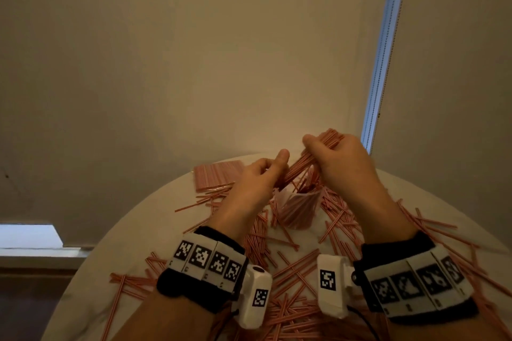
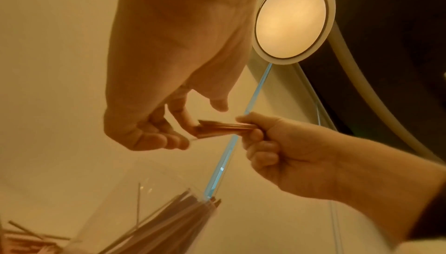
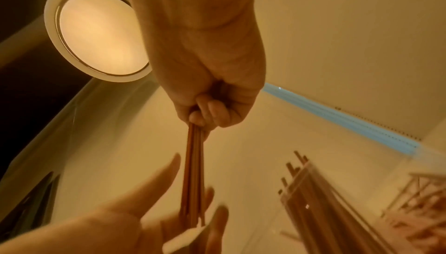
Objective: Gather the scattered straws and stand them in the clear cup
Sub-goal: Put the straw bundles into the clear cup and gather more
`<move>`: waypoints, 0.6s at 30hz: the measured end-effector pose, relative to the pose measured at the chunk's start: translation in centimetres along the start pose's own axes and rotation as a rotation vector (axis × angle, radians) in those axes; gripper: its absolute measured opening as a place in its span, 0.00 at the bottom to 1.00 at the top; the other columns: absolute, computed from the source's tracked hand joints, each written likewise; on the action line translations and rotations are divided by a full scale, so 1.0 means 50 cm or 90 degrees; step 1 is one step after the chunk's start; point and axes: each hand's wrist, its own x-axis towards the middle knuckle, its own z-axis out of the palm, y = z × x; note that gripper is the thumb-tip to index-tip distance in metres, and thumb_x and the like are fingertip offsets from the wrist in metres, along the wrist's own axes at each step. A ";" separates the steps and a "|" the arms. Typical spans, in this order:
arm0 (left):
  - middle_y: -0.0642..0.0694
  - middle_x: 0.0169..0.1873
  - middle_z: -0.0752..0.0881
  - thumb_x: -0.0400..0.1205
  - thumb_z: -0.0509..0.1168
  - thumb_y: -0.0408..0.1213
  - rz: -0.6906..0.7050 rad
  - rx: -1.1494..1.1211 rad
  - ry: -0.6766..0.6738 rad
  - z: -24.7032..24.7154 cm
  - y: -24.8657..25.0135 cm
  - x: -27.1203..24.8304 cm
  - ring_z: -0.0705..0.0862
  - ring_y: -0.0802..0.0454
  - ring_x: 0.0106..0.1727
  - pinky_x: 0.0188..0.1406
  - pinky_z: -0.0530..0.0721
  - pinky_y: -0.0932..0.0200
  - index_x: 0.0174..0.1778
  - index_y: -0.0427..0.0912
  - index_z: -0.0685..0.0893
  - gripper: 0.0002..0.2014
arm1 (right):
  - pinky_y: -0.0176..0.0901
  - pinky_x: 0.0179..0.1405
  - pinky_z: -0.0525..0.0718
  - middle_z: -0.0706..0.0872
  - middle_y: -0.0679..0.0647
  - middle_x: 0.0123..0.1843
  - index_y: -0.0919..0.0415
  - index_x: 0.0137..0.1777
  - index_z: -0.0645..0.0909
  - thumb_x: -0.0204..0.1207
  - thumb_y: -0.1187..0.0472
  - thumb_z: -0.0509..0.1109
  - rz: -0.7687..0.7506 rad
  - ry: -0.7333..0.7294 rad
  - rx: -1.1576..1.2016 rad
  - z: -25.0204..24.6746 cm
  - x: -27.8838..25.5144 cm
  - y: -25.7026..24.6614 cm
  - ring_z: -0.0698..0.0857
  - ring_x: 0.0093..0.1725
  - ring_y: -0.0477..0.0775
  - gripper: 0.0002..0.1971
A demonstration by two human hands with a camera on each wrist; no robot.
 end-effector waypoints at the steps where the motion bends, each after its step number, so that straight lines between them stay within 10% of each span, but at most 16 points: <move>1: 0.56 0.56 0.90 0.73 0.66 0.77 0.000 0.029 0.018 -0.004 0.003 0.009 0.88 0.58 0.56 0.54 0.83 0.53 0.58 0.55 0.86 0.32 | 0.47 0.30 0.82 0.87 0.51 0.27 0.57 0.31 0.85 0.79 0.41 0.68 -0.015 0.039 -0.025 -0.012 0.005 0.006 0.81 0.22 0.43 0.22; 9: 0.37 0.89 0.54 0.58 0.78 0.76 -0.081 0.511 -0.166 0.030 0.009 0.092 0.58 0.36 0.88 0.84 0.65 0.33 0.91 0.49 0.43 0.74 | 0.41 0.28 0.80 0.88 0.49 0.29 0.54 0.36 0.85 0.79 0.39 0.68 -0.026 -0.033 -0.257 0.011 0.071 0.058 0.87 0.30 0.48 0.20; 14: 0.37 0.82 0.64 0.63 0.84 0.63 -0.093 0.537 -0.144 0.052 -0.015 0.106 0.71 0.35 0.80 0.73 0.79 0.39 0.89 0.44 0.53 0.66 | 0.48 0.45 0.88 0.91 0.49 0.41 0.51 0.44 0.89 0.78 0.44 0.73 -0.036 -0.327 -0.473 0.033 0.109 0.087 0.88 0.41 0.48 0.12; 18: 0.38 0.82 0.65 0.63 0.85 0.61 -0.079 0.517 -0.127 0.048 -0.026 0.105 0.71 0.36 0.80 0.74 0.80 0.38 0.88 0.44 0.54 0.65 | 0.48 0.47 0.90 0.91 0.50 0.43 0.52 0.46 0.90 0.75 0.49 0.78 -0.060 -0.310 -0.469 0.032 0.126 0.092 0.88 0.42 0.48 0.08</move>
